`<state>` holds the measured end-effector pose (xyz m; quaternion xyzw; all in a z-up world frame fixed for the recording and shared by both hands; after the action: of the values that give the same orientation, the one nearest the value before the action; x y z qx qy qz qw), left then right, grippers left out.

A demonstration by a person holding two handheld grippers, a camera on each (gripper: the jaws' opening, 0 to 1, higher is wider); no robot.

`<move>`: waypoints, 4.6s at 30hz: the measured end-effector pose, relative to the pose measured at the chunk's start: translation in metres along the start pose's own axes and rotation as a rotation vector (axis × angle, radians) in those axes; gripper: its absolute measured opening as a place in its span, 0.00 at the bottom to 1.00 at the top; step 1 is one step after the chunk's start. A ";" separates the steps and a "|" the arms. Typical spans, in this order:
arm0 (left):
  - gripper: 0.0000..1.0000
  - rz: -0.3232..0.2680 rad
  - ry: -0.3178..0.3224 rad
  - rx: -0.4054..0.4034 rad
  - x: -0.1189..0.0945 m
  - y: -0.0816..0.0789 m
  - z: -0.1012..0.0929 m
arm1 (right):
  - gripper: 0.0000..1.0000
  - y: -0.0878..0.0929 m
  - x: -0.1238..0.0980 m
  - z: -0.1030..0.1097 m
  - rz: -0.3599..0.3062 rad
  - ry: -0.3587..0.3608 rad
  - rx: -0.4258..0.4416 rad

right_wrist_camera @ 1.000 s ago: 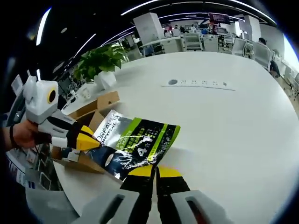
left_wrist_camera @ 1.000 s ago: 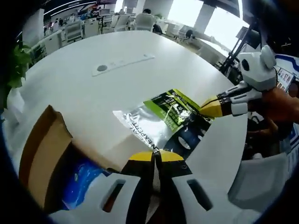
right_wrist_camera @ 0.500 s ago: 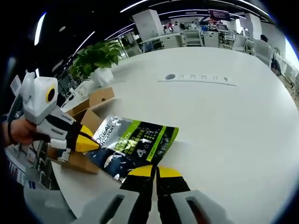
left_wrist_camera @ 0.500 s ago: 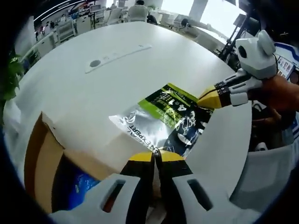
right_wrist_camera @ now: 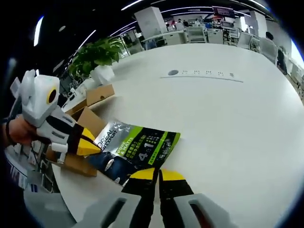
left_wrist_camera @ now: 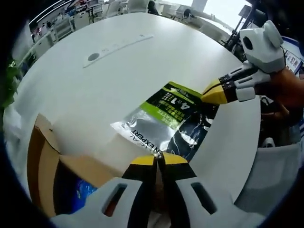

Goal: Operate the shoe box by opening the lid, removing the specified soft item, and placing it in the target area until the item is outside and the box remains undamaged.

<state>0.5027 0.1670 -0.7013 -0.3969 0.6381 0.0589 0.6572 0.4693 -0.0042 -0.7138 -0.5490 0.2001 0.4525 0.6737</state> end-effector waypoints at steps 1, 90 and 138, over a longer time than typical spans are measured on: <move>0.03 0.005 -0.005 0.010 0.000 0.000 0.000 | 0.00 0.000 0.001 0.000 0.002 0.000 -0.001; 0.16 -0.300 0.039 -0.162 -0.099 0.029 0.015 | 0.13 0.037 -0.051 0.019 -0.065 0.047 0.077; 0.29 -0.418 -0.043 -0.302 -0.170 0.146 0.053 | 0.29 0.044 -0.067 0.096 -0.129 -0.107 -0.005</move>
<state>0.4288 0.3701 -0.6231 -0.6125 0.5121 0.0247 0.6016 0.3771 0.0575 -0.6562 -0.5372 0.1268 0.4374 0.7099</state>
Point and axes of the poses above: the point that each gripper's makers call its tool centre point, and the gripper's own axes: x roughly forward along the fingers, z roughly to its left, y roughly out of its underside, the point moved 6 cm from there along -x, roughly backward along the fingers
